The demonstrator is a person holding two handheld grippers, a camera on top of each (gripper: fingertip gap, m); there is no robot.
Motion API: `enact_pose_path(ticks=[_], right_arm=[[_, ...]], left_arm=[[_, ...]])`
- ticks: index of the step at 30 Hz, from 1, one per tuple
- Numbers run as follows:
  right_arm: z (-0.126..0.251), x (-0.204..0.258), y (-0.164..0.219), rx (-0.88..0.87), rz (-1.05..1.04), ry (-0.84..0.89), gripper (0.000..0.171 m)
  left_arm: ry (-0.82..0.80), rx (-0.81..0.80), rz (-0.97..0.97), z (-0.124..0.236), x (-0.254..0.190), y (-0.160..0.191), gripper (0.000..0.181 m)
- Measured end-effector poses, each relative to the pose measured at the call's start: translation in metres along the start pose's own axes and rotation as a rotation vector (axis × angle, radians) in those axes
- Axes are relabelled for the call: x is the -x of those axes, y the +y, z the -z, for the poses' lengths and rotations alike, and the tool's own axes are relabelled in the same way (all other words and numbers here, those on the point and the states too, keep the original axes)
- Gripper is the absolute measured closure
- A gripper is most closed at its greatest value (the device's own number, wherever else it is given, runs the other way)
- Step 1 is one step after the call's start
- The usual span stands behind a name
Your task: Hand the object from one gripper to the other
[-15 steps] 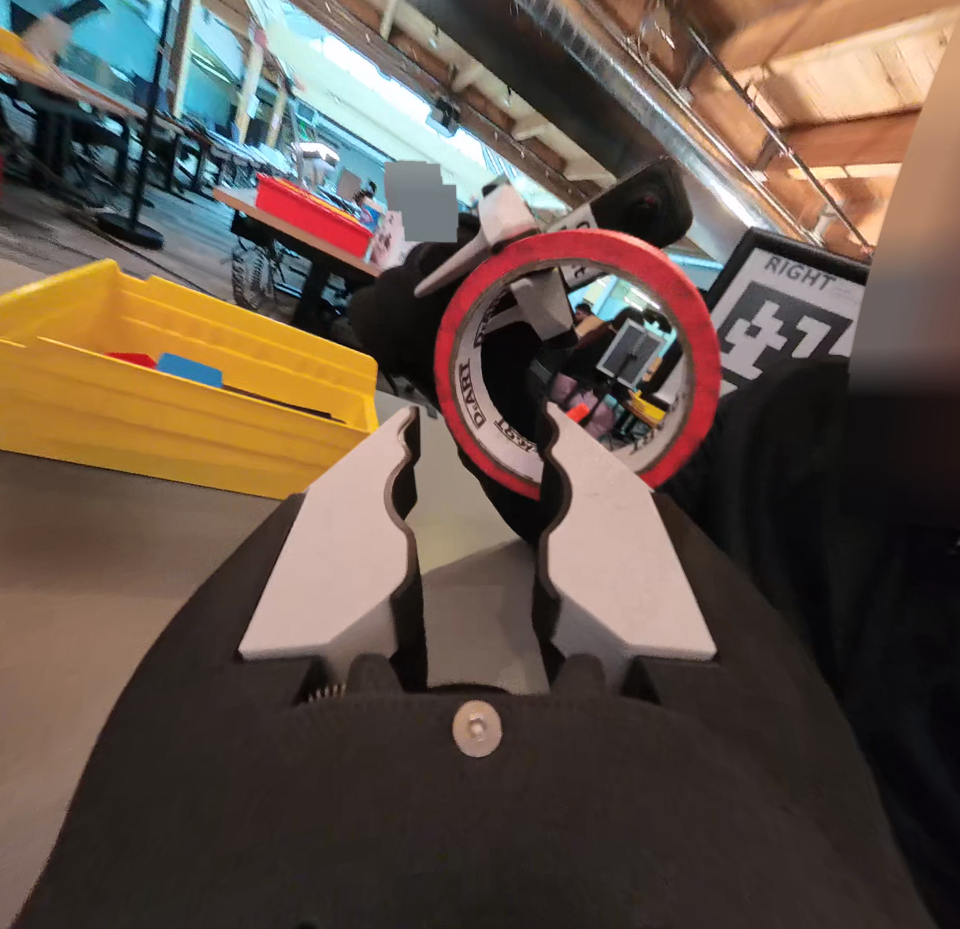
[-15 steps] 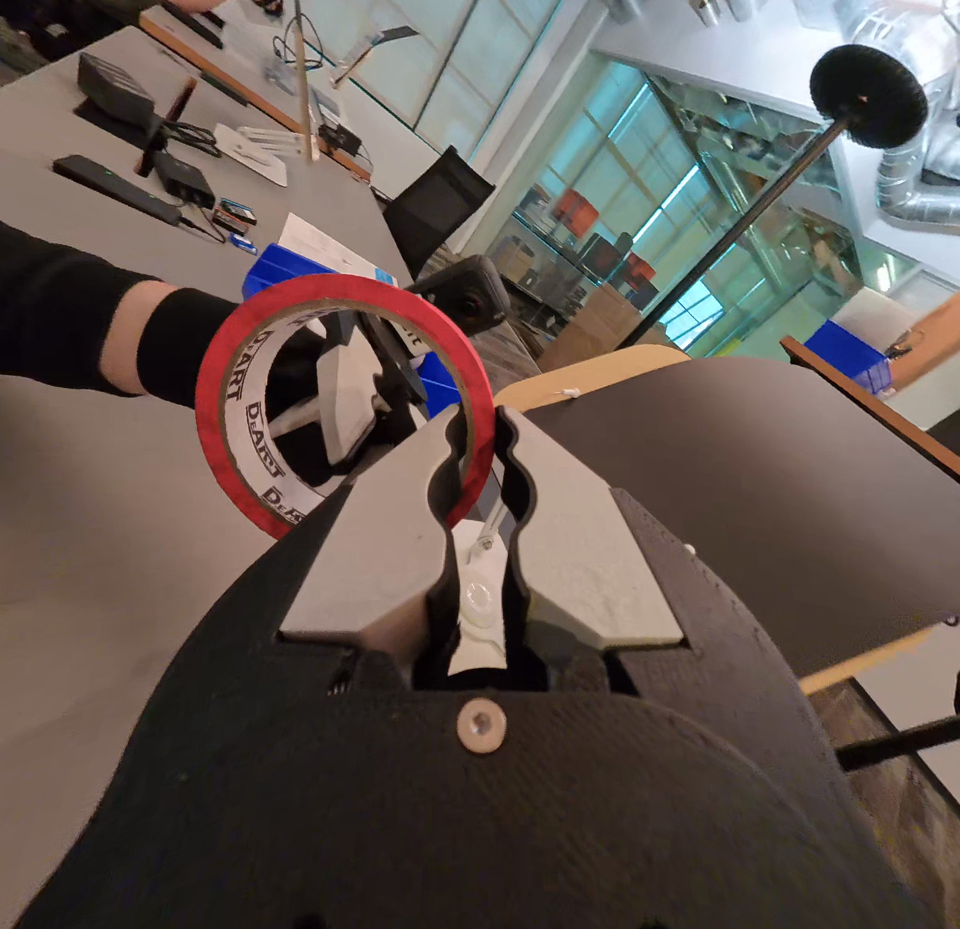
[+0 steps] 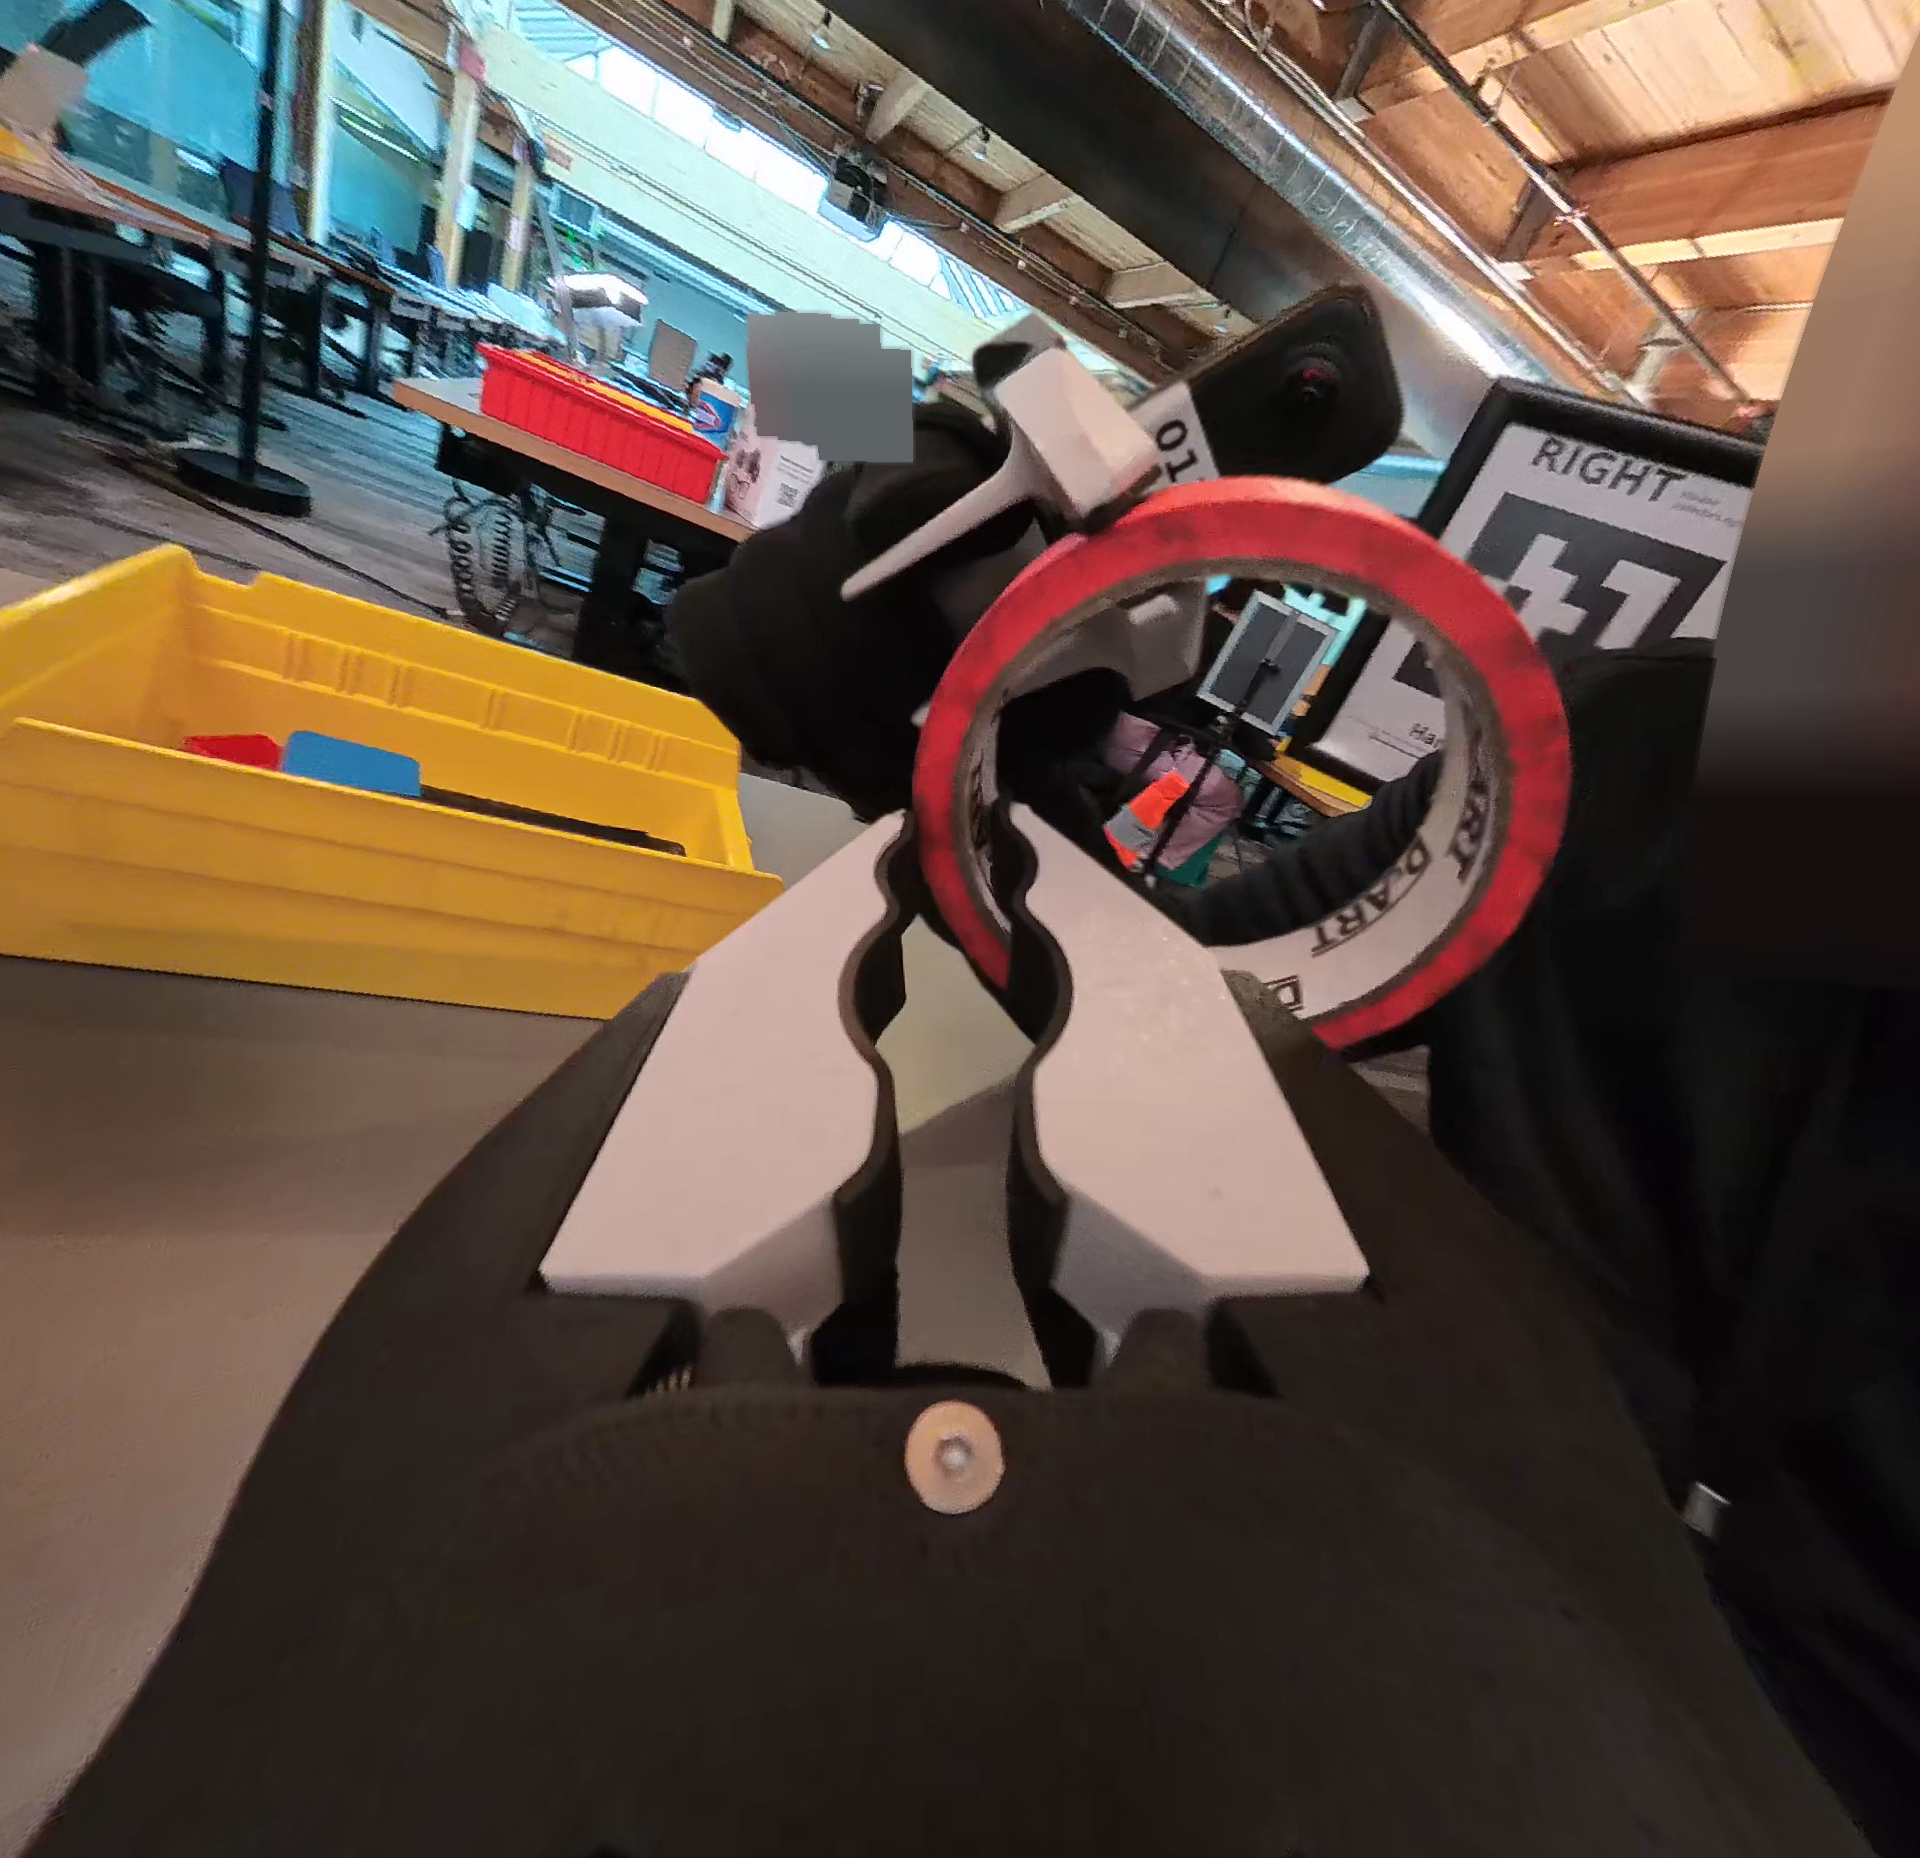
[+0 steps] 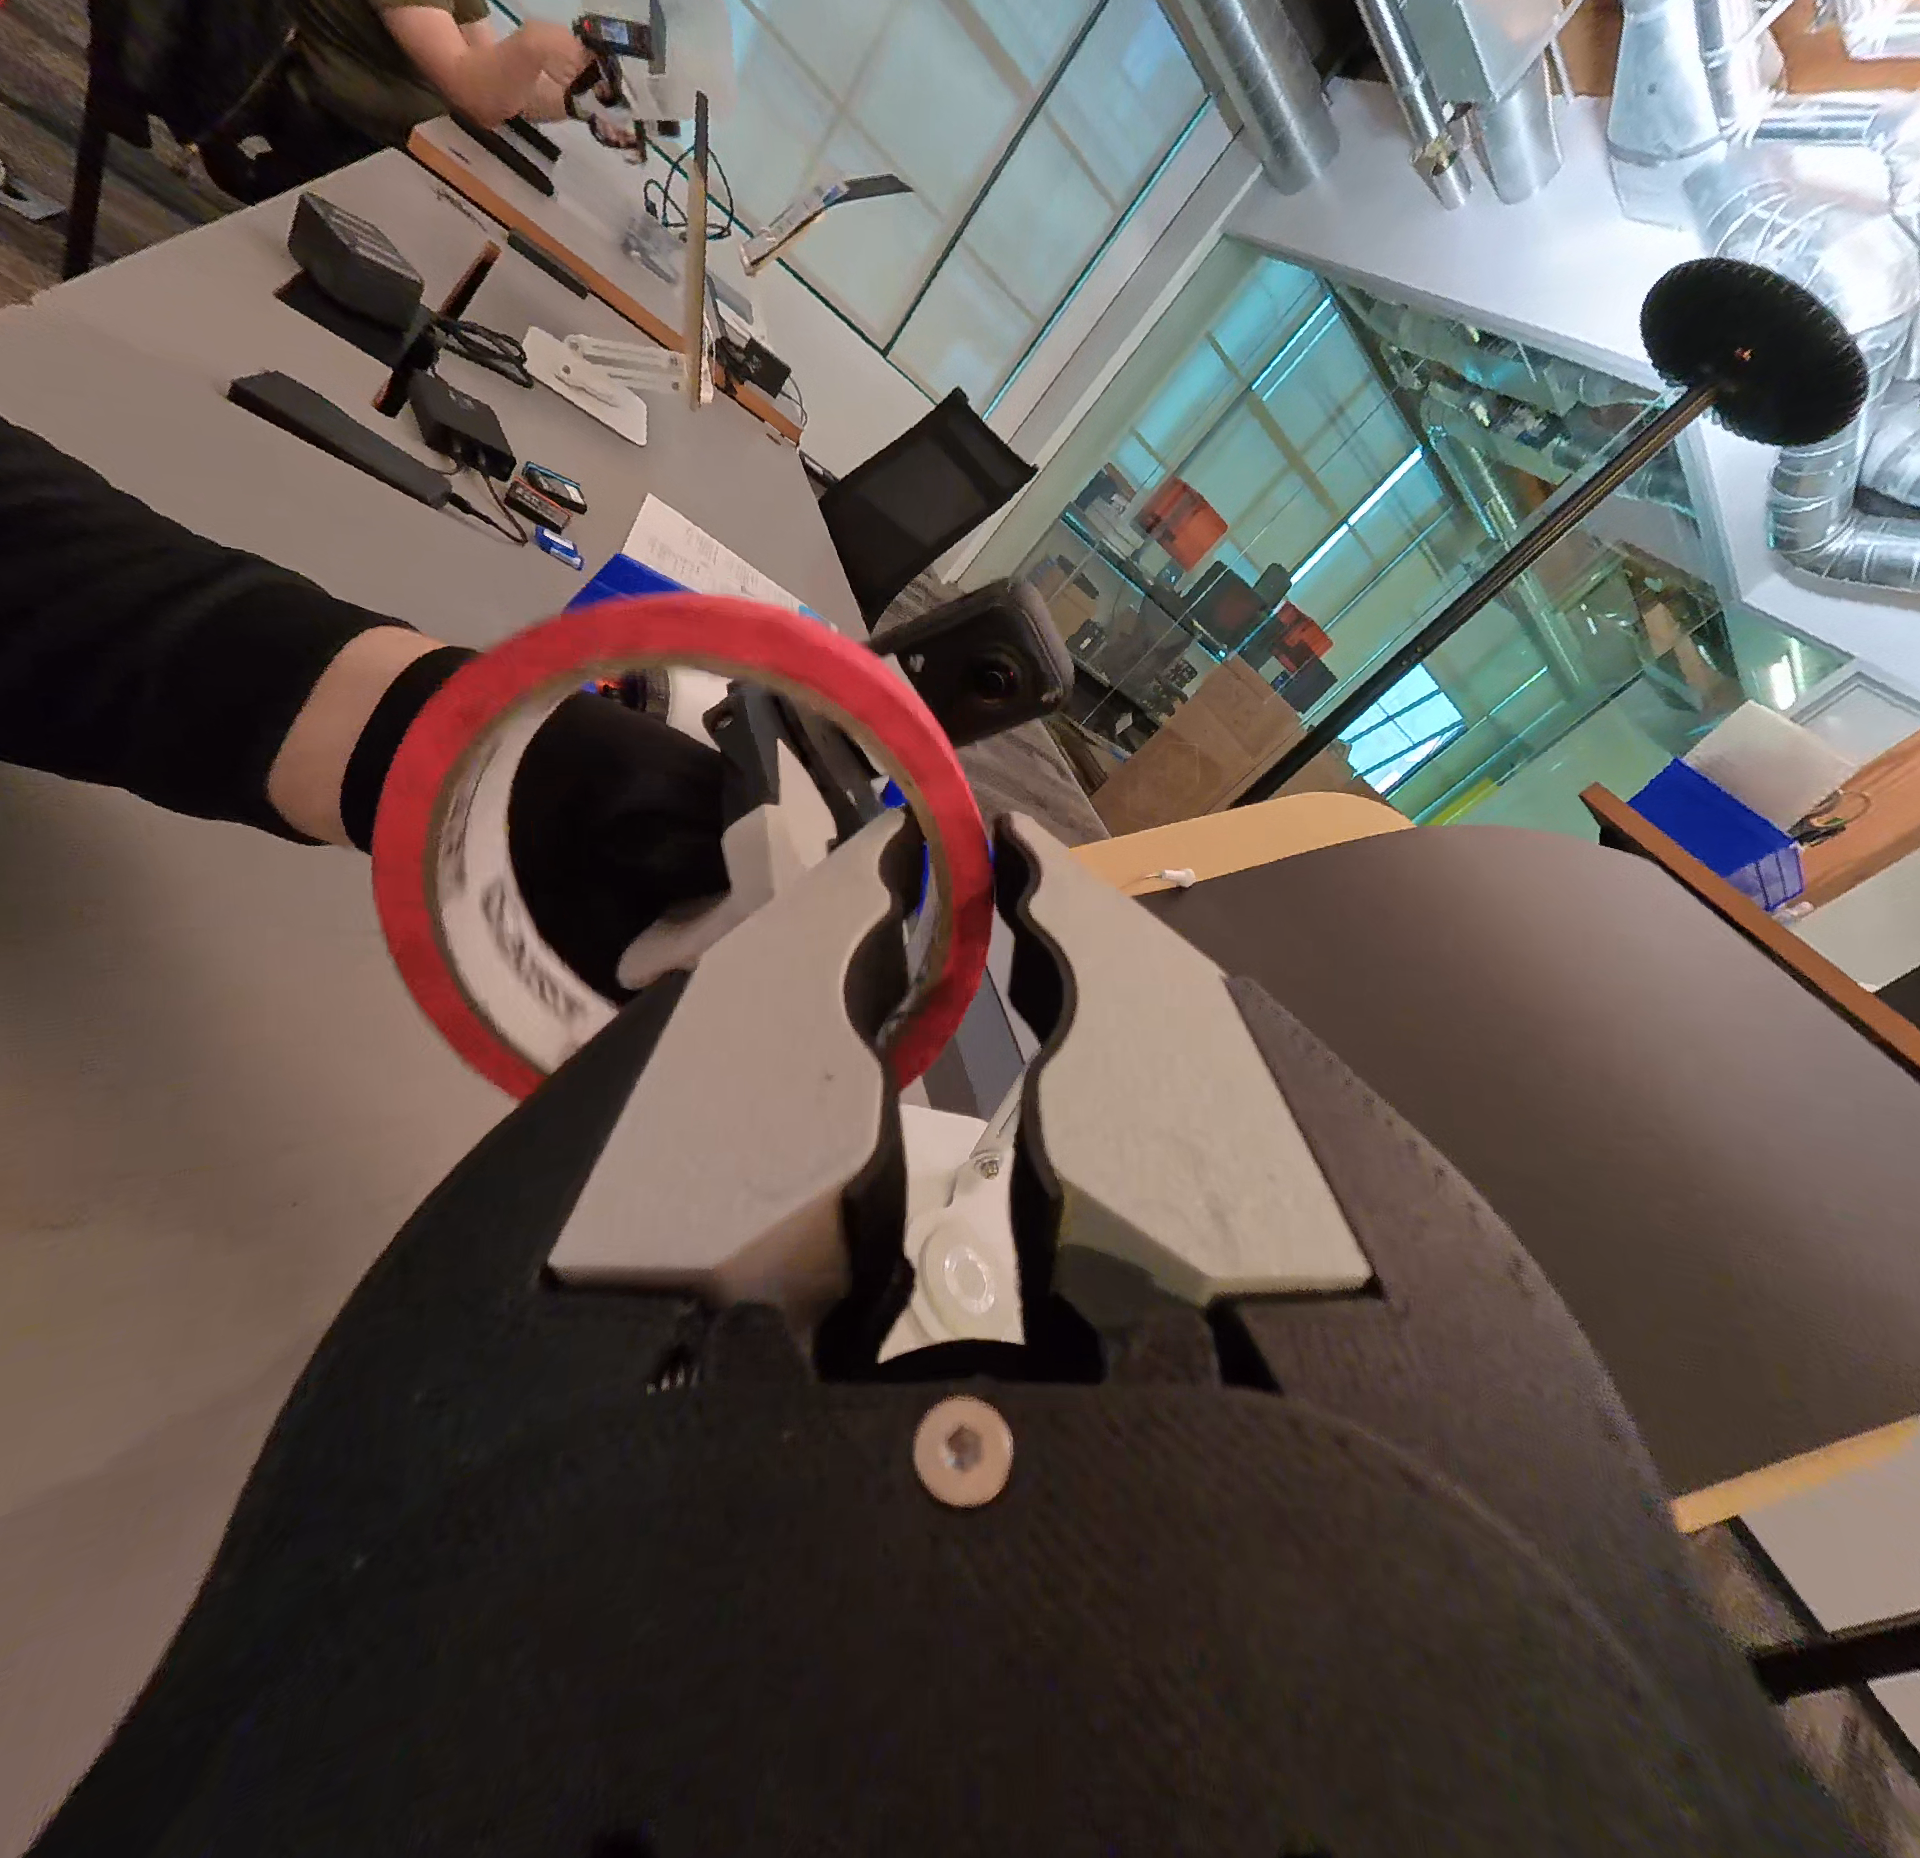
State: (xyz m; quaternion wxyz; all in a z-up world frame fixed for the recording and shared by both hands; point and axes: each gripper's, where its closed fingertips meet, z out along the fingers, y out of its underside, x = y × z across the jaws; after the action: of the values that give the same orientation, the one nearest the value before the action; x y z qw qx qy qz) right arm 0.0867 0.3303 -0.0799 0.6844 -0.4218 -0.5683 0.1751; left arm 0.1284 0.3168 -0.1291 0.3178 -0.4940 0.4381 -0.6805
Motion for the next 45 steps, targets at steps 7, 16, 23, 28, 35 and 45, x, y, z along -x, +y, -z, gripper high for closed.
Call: enact_pose_path(ticks=[7, 16, 23, 28, 35, 45], right_arm=[[0.004, -0.013, 0.015, 0.082, -0.198, -0.008, 0.131], [-0.01, 0.021, 0.045, 0.111, -0.674, -0.277, 0.133], [-0.014, 0.036, 0.033, -0.005, -0.876, -0.432, 0.13], [-0.016, 0.049, 0.026, -0.039, -0.908, -0.523, 0.151], [-0.017, 0.043, 0.032, -0.016, -0.832, -0.454, 0.162], [-0.008, -0.003, 0.074, 0.309, -0.318, -0.033, 0.165]], left_arm=[[-0.318, 0.019, -0.293, 0.029, 0.022, -0.021, 0.174], [-0.655, 0.096, -0.973, 0.056, -0.018, -0.068, 0.174], [-0.763, 0.324, -1.301, 0.042, -0.033, -0.06, 0.173], [-0.74, 0.339, -1.352, 0.028, -0.039, -0.054, 0.174], [-0.704, 0.372, -1.35, 0.024, -0.039, -0.047, 0.171], [-0.594, 0.408, -0.866, 0.059, -0.02, -0.035, 0.14]])
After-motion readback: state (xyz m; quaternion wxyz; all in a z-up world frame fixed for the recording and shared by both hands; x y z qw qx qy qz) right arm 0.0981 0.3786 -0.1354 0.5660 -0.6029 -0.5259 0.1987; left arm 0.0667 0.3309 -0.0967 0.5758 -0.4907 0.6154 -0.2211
